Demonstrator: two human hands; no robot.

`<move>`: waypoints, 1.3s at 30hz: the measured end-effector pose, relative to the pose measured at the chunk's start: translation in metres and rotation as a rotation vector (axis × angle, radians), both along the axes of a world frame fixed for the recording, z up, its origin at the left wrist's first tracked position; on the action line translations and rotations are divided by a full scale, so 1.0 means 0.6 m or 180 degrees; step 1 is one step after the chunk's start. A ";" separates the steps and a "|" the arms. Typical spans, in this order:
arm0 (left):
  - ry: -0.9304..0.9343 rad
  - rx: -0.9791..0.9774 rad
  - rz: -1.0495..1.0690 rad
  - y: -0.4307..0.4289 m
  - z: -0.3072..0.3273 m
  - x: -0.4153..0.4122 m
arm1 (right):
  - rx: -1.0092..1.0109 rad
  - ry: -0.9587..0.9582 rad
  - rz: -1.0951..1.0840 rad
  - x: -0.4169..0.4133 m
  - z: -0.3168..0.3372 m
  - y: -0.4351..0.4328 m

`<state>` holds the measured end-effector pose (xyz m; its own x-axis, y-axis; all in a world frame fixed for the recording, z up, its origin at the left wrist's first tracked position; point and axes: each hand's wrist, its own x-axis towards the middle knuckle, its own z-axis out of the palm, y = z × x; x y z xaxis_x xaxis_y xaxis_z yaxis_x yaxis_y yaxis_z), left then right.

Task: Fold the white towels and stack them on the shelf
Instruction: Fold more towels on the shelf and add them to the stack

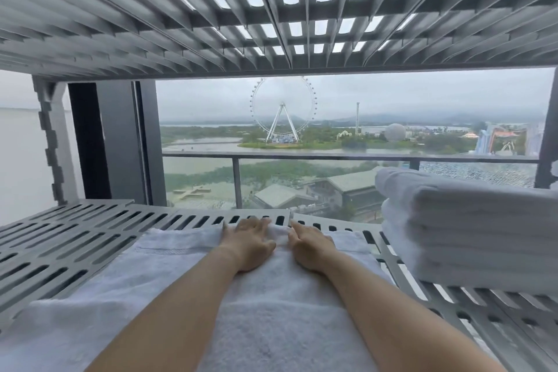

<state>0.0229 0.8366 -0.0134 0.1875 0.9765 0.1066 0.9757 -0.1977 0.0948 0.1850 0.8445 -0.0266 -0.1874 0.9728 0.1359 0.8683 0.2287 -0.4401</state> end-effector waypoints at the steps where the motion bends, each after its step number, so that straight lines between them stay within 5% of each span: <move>1: 0.0045 0.0077 -0.0013 -0.001 0.000 -0.001 | -0.0011 -0.0032 -0.0007 0.000 0.000 0.001; 8: 0.0147 0.0773 -0.0033 -0.011 0.010 -0.006 | 0.0882 -0.0094 -0.0124 0.002 0.006 -0.014; 15: 0.0468 0.0850 0.0057 -0.057 0.034 -0.105 | 0.2009 -0.0989 -0.0039 -0.004 0.021 -0.045; 21: 0.0740 0.1120 -0.0295 -0.125 0.044 -0.123 | 0.2196 -0.1572 0.0284 0.020 0.038 -0.103; 25: 0.0390 0.1219 -0.0379 -0.175 0.046 -0.144 | 0.2453 -0.1664 0.0064 0.031 0.041 -0.167; 33: 0.0300 0.1329 -0.0694 -0.274 0.064 -0.177 | 0.2404 -0.1211 -0.0385 0.019 0.038 -0.286; 39: 0.0392 0.1089 -0.0999 -0.349 0.046 -0.203 | 0.1395 -0.1390 -0.0125 0.030 0.029 -0.365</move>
<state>-0.0987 0.6273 0.0144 0.4989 0.7835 0.3704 0.8638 -0.4841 -0.1394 0.2029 0.6253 -0.0089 -0.2812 0.8512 0.4432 0.9585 0.2721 0.0856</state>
